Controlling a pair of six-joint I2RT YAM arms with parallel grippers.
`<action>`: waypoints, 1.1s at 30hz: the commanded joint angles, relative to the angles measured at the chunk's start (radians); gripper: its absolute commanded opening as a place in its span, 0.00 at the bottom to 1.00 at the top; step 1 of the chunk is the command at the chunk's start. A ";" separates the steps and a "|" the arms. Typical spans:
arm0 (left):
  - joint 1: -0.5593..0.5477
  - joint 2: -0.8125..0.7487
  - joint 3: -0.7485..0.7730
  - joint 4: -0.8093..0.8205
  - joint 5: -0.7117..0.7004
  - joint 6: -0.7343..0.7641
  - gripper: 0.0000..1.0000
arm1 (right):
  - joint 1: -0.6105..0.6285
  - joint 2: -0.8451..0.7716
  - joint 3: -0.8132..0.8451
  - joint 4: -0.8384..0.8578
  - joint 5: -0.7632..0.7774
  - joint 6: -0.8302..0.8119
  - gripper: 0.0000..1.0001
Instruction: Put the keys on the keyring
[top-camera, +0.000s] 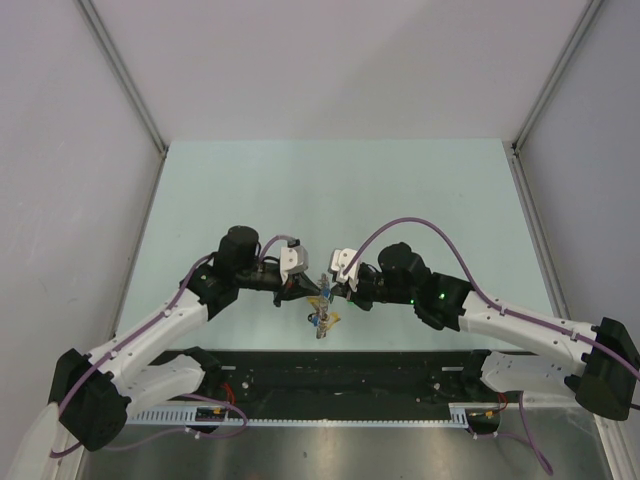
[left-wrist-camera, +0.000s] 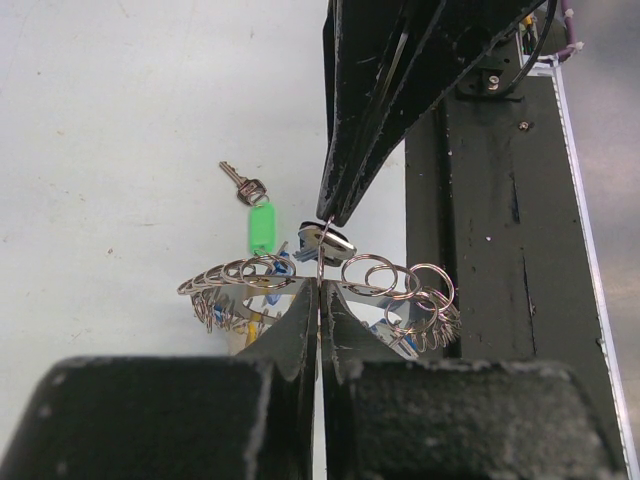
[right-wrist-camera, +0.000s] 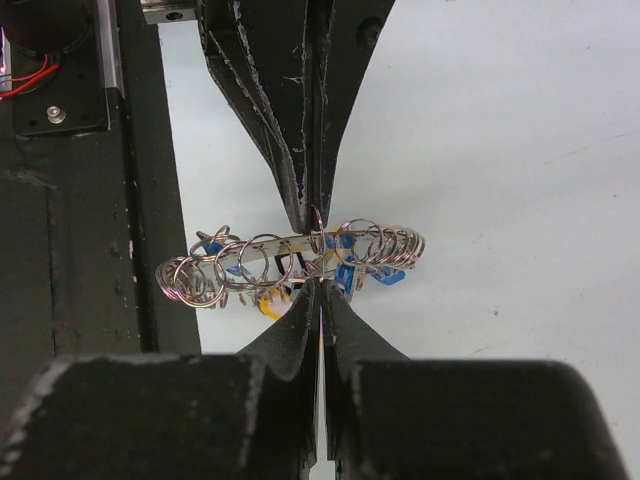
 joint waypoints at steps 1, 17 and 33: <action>-0.006 -0.018 0.040 0.034 0.034 0.035 0.00 | -0.001 0.006 0.049 0.027 0.002 0.005 0.00; -0.004 -0.011 0.043 0.026 0.043 0.040 0.00 | 0.000 0.013 0.056 0.033 -0.012 0.008 0.00; -0.004 -0.033 0.031 0.037 -0.015 0.048 0.00 | 0.000 0.007 0.056 0.021 -0.018 0.013 0.00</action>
